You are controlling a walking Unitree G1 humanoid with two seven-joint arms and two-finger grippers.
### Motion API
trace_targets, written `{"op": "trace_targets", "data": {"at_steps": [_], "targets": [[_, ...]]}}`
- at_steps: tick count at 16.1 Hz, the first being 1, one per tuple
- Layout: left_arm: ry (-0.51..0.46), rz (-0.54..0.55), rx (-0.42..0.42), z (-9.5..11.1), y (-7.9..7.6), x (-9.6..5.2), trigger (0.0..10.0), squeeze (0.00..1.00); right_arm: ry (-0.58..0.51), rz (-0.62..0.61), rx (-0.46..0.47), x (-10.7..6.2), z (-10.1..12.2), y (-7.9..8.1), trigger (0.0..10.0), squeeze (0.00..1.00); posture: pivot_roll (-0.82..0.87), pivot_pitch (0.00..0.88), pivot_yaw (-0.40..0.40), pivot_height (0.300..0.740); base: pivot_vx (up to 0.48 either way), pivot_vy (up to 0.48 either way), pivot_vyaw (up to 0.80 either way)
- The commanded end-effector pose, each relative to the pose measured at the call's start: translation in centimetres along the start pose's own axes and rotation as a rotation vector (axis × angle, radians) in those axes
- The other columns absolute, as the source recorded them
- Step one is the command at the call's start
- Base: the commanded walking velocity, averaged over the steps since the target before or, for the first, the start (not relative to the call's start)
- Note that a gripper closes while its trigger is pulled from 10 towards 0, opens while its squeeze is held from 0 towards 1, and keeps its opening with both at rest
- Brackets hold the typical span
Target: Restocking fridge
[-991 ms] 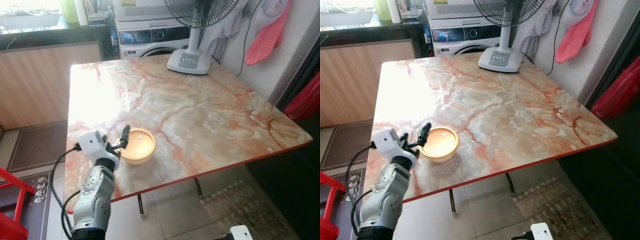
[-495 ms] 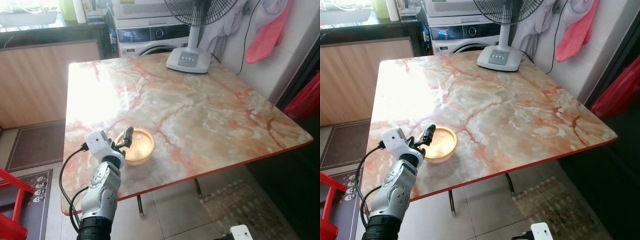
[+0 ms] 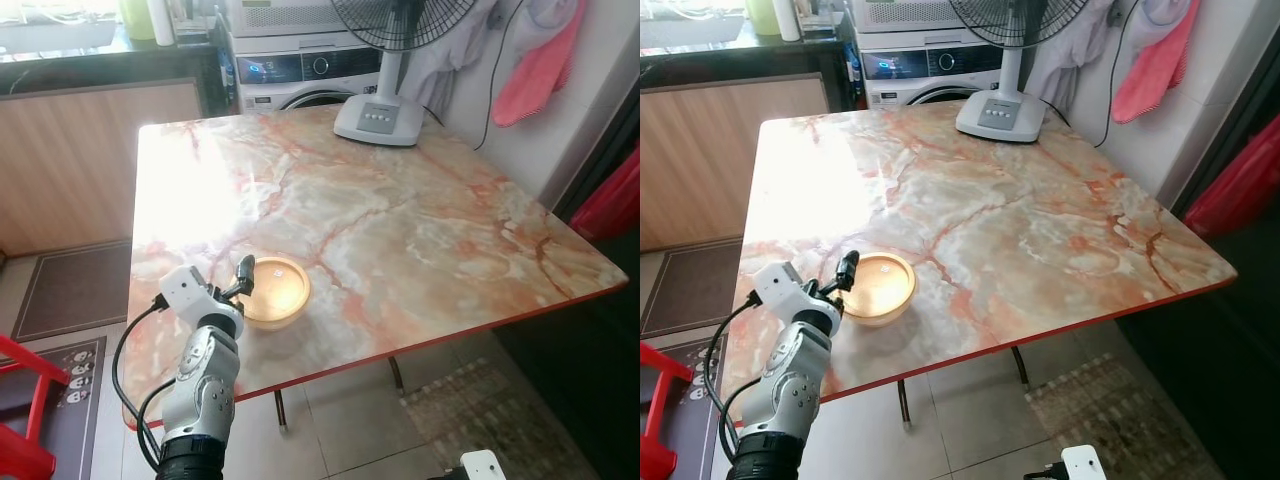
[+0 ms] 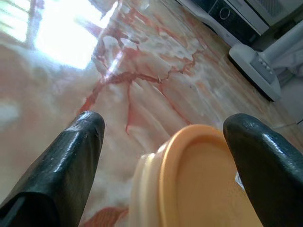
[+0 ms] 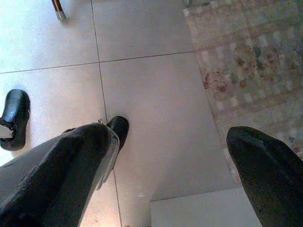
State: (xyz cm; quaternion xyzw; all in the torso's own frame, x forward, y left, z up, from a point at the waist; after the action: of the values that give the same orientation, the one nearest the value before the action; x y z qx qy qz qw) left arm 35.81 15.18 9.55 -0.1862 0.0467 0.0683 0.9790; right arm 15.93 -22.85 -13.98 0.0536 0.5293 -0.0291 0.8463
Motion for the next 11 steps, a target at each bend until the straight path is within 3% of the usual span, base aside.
{"op": "trace_targets", "data": {"at_steps": [1, 5, 11], "targets": [[0.028, -0.023, -0.013, -0.9, -0.8, -0.4, 10.0, 0.0, -0.013, -0.01, 0.006, -0.1, 0.4, -0.4, 10.0, 0.0, 0.07, 0.0, -0.038, 0.74, 0.0, 0.0, 0.0], [0.057, -0.063, 0.024, -2.1, -1.7, -0.2, 10.0, 0.0, -0.01, -0.012, -0.013, -0.1, 0.4, -0.5, 10.0, 0.0, 0.07, 0.0, -0.04, 0.74, 0.0, 0.0, 0.0], [0.073, -0.069, -0.009, -2.7, -1.6, 0.0, 10.0, 0.0, -0.009, -0.013, -0.01, -0.1, 0.4, -0.6, 10.0, 0.0, 0.06, 0.0, -0.044, 0.74, 0.0, 0.0, 0.0]]}}
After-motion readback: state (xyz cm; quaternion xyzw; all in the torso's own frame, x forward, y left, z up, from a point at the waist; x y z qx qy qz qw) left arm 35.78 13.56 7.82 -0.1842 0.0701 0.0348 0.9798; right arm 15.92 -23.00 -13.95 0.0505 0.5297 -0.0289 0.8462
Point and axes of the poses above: a point about 5 cm out from each wrist's last joint towards the gripper, its own x axis pointing out of the wrist towards the gripper, its own z axis along the axis of the wrist's last joint, y = z × x, the point moved 5 cm from there along x, pointing out of the wrist towards the gripper, and after that the axes turned 14 degrees about x, right-handed, at the moved point
